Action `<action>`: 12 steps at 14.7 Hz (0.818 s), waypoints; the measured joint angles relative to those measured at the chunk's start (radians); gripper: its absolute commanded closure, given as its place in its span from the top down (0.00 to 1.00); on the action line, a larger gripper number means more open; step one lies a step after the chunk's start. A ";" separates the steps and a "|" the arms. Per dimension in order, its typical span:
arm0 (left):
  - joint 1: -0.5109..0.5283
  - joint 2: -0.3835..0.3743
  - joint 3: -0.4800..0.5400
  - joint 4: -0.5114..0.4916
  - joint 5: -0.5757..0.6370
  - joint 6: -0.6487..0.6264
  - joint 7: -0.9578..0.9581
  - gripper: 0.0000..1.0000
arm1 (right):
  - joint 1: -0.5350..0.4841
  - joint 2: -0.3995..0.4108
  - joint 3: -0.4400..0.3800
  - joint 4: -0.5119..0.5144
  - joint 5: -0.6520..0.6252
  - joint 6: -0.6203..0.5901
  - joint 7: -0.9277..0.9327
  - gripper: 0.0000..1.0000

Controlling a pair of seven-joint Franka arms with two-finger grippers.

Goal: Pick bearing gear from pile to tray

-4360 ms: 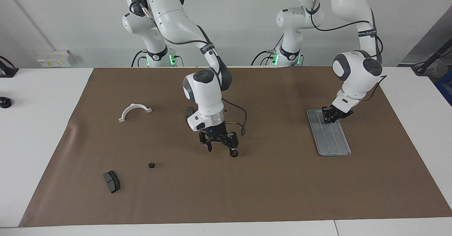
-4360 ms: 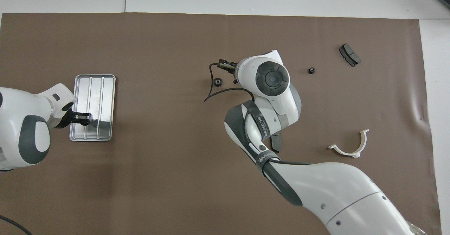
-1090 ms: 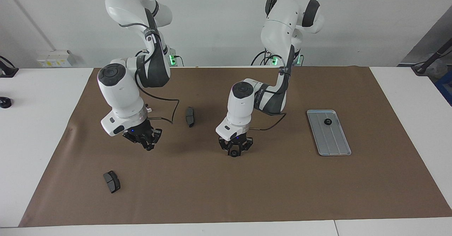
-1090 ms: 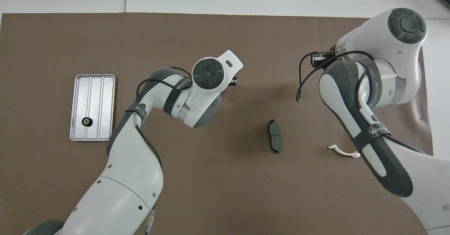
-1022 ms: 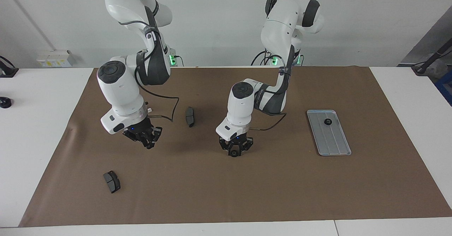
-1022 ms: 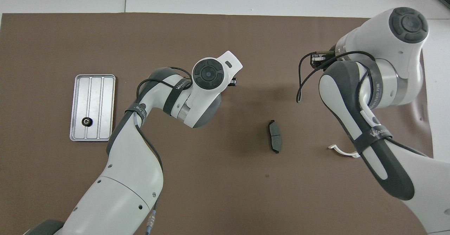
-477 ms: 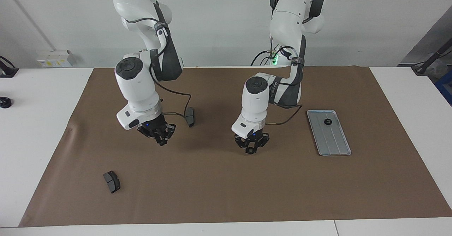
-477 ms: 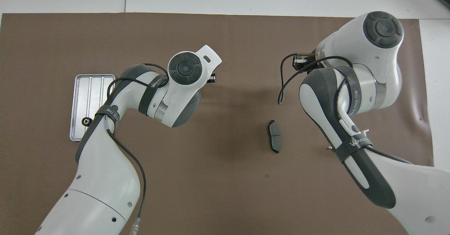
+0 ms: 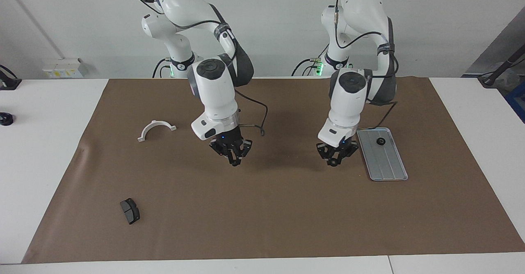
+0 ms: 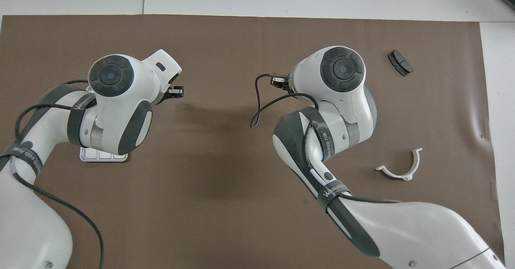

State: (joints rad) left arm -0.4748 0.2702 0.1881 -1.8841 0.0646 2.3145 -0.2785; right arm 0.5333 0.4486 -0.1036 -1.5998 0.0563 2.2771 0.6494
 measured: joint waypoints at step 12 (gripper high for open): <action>0.314 -0.016 -0.005 -0.145 -0.112 0.210 0.368 0.00 | 0.090 0.246 0.001 0.148 0.000 0.225 0.165 1.00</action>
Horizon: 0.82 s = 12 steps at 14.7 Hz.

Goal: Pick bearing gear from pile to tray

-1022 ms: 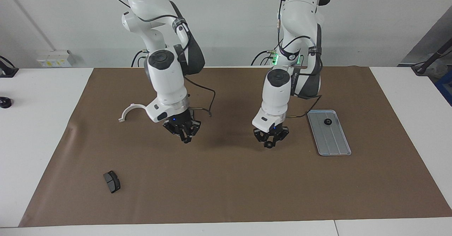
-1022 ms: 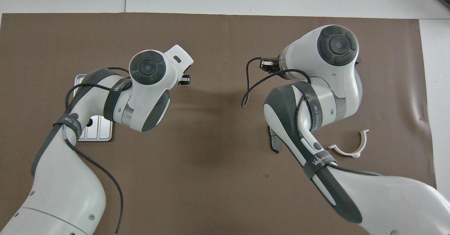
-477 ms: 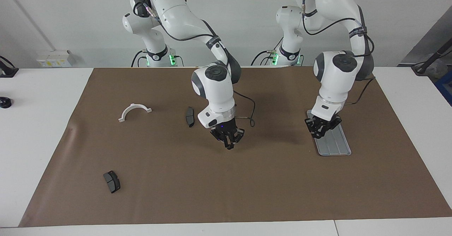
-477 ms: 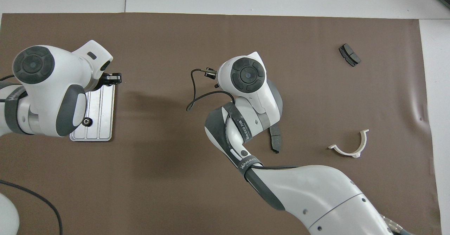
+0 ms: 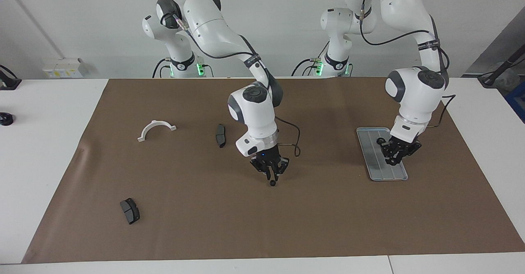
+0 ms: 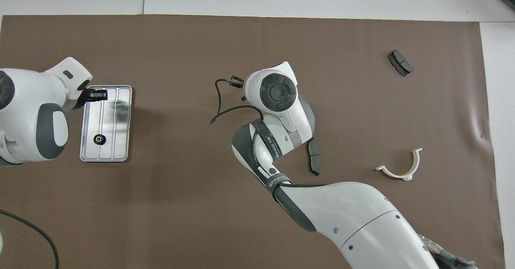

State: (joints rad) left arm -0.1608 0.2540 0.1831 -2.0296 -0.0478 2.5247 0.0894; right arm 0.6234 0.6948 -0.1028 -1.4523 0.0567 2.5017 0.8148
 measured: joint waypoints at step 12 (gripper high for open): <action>0.035 0.076 -0.014 0.018 -0.047 0.055 0.067 1.00 | -0.204 -0.223 -0.037 -0.006 -0.043 -0.316 -0.296 1.00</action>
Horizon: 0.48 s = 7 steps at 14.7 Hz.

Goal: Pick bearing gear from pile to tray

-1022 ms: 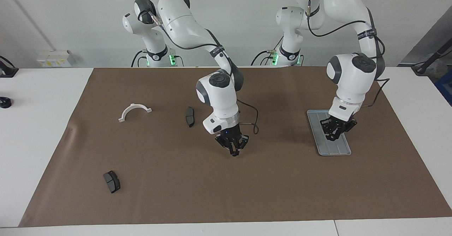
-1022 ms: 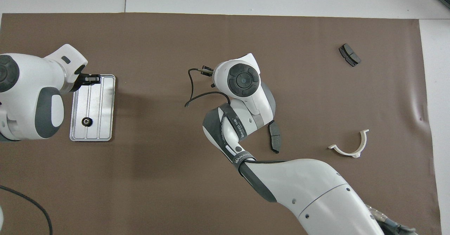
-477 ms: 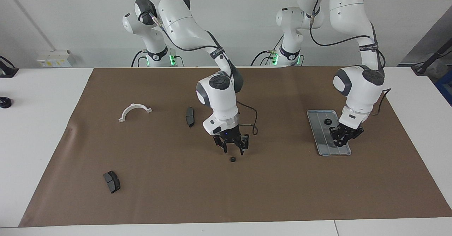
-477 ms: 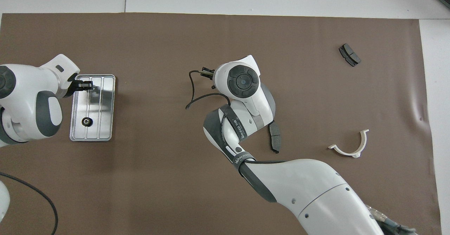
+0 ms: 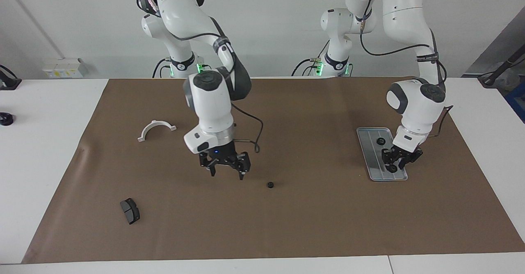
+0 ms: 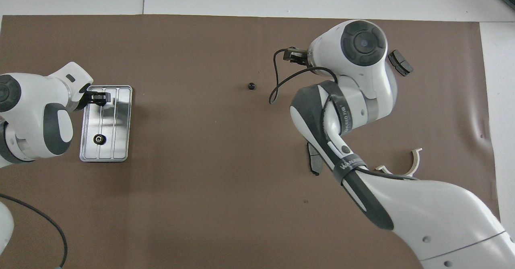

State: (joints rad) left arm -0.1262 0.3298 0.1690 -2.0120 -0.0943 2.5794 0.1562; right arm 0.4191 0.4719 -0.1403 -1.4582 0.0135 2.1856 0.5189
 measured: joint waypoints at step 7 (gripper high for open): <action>-0.125 -0.058 -0.017 0.123 -0.005 -0.174 -0.077 1.00 | -0.199 -0.134 0.000 -0.072 -0.001 -0.200 -0.266 1.00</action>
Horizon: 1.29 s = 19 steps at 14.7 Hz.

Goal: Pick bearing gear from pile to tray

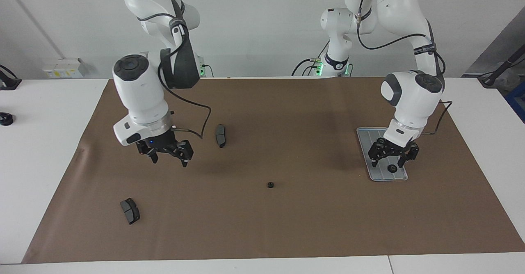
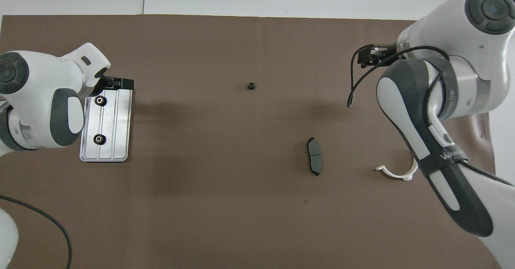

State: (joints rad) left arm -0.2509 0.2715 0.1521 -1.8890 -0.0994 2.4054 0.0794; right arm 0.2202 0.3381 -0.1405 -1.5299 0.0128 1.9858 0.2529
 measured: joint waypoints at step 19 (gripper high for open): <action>-0.386 0.339 0.001 0.513 0.075 -0.187 -0.573 1.00 | -0.177 -0.400 0.031 -0.129 -0.008 -0.386 -0.184 1.00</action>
State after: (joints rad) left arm -0.6366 0.6106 0.1531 -1.3760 -0.0242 2.2181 -0.4940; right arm 0.0436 -0.0620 -0.1097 -1.6587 0.0050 1.5998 0.0692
